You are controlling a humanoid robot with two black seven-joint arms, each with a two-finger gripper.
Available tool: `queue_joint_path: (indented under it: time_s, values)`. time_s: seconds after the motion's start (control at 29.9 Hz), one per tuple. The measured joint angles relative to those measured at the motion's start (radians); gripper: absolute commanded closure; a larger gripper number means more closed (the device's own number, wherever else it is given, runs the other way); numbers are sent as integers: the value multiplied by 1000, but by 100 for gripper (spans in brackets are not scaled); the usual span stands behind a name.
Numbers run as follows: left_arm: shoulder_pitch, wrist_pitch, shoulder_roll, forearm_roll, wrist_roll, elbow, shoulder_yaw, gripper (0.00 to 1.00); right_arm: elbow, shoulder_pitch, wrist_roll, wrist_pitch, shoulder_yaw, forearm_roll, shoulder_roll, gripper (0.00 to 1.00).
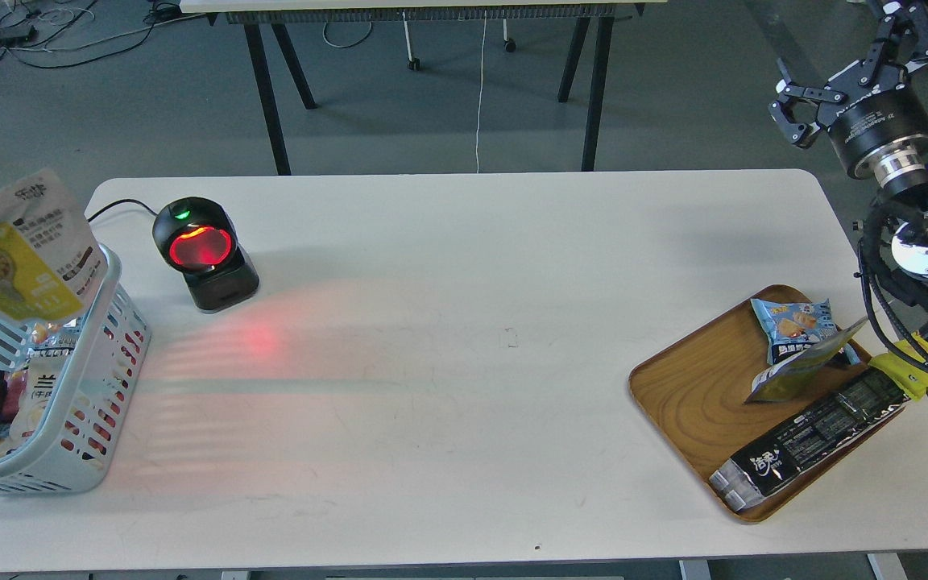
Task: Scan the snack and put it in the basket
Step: 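Lower the snack bag into the grey basket and release it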
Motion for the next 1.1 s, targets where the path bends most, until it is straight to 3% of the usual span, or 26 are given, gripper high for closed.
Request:
queue_joint_path:
  time_s: [0.23, 1.1]
  values:
    - [0, 67, 1, 0, 0, 3, 102, 100, 0, -1, 0, 0, -1, 0, -1, 1]
    - [-35, 92, 1, 0, 0, 59, 90, 100, 0, -6, 0, 0, -5, 0, -1, 1]
